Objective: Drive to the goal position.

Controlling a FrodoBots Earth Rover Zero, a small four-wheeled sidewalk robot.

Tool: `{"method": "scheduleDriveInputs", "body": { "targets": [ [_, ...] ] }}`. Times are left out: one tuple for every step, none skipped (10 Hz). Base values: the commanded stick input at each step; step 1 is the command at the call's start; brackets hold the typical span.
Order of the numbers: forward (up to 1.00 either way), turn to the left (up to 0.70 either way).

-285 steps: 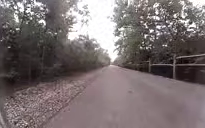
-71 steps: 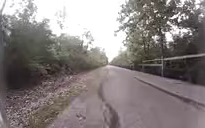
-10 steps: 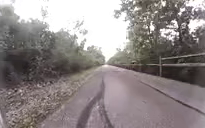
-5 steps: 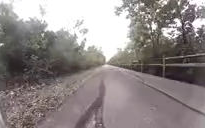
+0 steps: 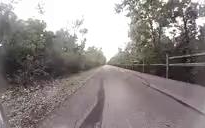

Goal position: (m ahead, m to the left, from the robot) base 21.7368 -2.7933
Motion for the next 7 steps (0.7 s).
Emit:
{"method": "scheduleDriveInputs", "body": {
  "targets": [
    [0.70,0.00],
    [0.70,0.00],
    [0.70,0.00],
    [0.70,0.00],
    [0.70,0.00],
    [0.70,0.00],
    [0.70,0.00]
  ]
}}
